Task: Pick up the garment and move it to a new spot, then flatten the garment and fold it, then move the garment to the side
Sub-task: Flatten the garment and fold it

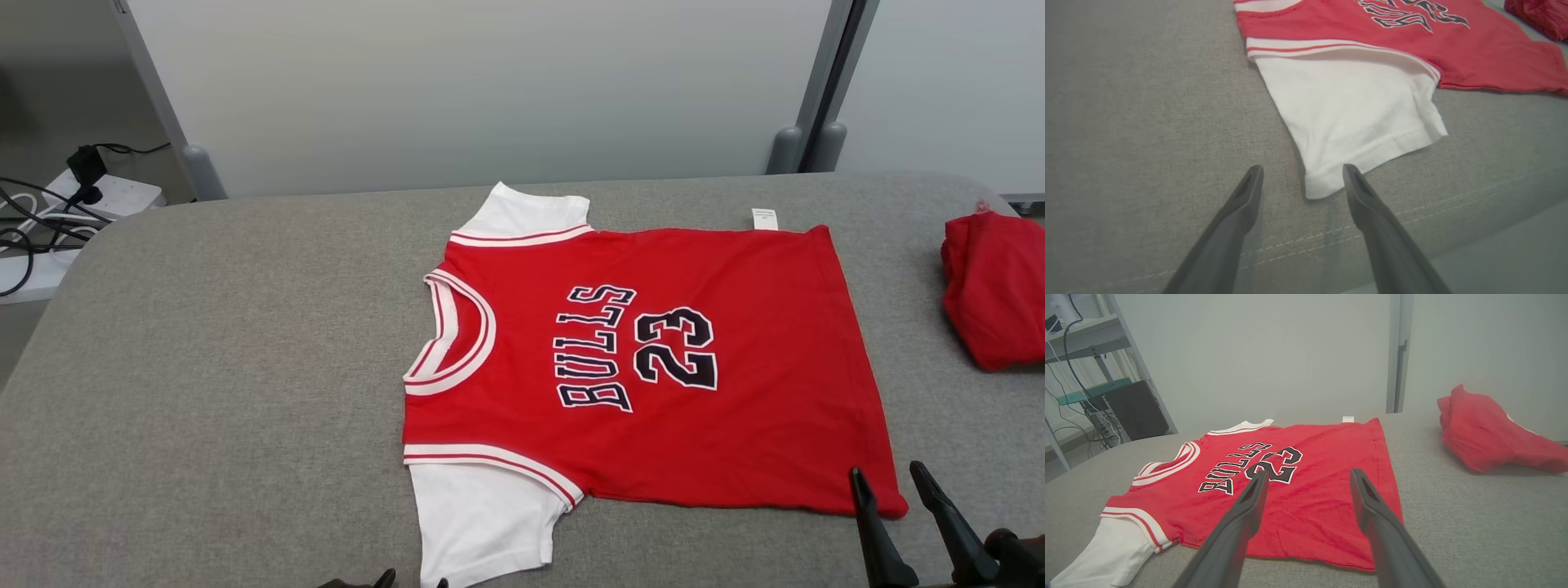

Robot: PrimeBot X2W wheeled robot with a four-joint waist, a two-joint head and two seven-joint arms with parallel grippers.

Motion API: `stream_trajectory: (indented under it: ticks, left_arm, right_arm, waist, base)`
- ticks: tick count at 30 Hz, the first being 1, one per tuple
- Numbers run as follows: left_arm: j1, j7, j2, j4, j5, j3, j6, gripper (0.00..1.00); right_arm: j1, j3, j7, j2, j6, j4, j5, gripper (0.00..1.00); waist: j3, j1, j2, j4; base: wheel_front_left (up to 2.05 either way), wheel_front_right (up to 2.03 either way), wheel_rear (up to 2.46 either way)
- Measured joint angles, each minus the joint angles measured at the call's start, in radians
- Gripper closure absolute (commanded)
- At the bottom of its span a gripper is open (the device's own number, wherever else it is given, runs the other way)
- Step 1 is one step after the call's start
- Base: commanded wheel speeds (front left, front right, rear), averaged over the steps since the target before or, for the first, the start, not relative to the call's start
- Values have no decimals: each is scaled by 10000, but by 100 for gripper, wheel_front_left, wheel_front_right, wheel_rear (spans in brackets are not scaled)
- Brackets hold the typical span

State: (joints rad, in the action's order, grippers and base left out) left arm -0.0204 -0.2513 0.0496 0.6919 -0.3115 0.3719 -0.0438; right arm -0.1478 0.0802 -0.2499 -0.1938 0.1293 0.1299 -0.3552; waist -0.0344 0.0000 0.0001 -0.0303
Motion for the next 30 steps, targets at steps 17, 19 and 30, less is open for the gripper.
stream_trajectory:
  ticks: [17,19,30]
  left_arm:
    - [-930,-2,-23,1327,-911,941,-94,100]
    - [-930,-2,-23,1490,-986,1055,-178,100]
    - [-1124,-56,25,1615,-1126,1279,-433,100]
  right_arm:
    - [201,163,0,-293,0,-17,-75,0]
    - [205,161,0,-295,0,-17,-84,0]
    - [674,54,0,-483,0,2109,-895,0]
  waist:
    - [450,0,0,-426]
    - [461,0,0,-424]
    - [714,0,0,-161]
  base:
    - [0,0,0]
    - [0,0,0]
    - [0,0,0]
